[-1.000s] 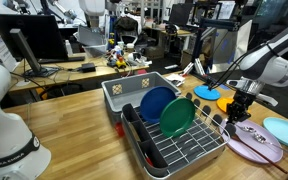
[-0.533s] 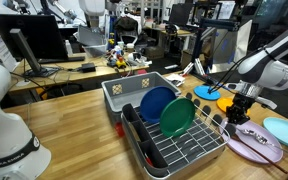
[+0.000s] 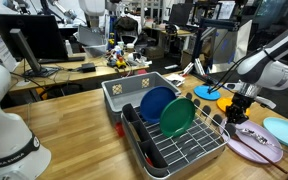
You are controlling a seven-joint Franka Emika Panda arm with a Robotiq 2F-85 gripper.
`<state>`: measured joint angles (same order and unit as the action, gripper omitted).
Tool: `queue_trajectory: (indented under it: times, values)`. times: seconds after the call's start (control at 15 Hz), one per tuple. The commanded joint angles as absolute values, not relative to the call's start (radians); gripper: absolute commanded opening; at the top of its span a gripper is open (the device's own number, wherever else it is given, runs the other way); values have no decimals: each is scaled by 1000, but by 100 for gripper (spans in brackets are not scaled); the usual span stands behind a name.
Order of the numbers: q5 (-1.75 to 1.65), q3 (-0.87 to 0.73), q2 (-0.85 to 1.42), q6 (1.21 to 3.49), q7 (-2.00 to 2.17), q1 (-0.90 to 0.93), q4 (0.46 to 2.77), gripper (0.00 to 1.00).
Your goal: Pick up the spoon from the light blue plate and put it on the grey plate
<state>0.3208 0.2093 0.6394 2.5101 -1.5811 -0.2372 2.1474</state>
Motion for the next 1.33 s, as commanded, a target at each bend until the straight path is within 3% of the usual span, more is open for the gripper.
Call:
queue_trajectory:
  times: [0.0, 0.53, 0.6, 0.8, 1.27]
  values:
    - [283, 190, 644, 2530, -1544, -218, 2142, 46]
    - [194, 162, 574, 2589, -1455, -210, 2202, 99]
    - [211, 191, 617, 2570, -1482, -233, 2158, 83]
    - [199, 181, 595, 2570, -1466, -232, 2176, 99]
    - [199, 181, 594, 2570, -1464, -229, 2179, 99]
